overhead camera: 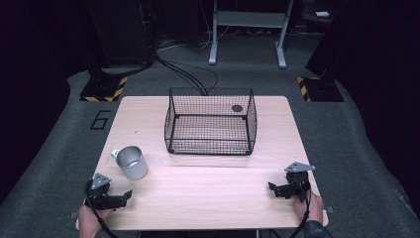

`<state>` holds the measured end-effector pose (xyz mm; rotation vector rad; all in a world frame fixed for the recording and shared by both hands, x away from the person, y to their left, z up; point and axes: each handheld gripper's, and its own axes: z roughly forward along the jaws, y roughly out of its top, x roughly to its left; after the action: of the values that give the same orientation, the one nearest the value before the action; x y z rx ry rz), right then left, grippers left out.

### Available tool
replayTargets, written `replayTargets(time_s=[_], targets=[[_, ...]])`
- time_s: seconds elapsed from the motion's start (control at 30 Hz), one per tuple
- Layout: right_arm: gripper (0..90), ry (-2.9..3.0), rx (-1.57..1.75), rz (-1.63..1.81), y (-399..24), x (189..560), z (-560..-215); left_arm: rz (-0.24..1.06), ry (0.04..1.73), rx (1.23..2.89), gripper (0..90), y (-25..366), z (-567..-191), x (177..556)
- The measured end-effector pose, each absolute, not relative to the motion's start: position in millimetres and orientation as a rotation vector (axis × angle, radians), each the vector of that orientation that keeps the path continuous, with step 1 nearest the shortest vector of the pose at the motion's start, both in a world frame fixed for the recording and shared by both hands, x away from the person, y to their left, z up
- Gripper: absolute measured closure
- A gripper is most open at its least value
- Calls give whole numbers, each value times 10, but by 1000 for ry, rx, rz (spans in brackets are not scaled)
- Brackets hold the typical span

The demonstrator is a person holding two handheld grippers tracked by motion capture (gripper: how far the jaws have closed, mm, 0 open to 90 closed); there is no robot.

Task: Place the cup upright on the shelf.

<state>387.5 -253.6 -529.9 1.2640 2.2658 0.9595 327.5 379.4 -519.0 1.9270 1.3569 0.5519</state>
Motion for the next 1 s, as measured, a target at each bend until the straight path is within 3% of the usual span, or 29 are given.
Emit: replayTargets(time_s=[0.53,1.0], targets=[[0,2273,1265,953,-2536,3875,-5296,591,1211,1832,0,3776,-4601,3295],[0,2274,1261,954,-2538,3877,-5297,612,1184,1835,0,3606,-4398,3746]])
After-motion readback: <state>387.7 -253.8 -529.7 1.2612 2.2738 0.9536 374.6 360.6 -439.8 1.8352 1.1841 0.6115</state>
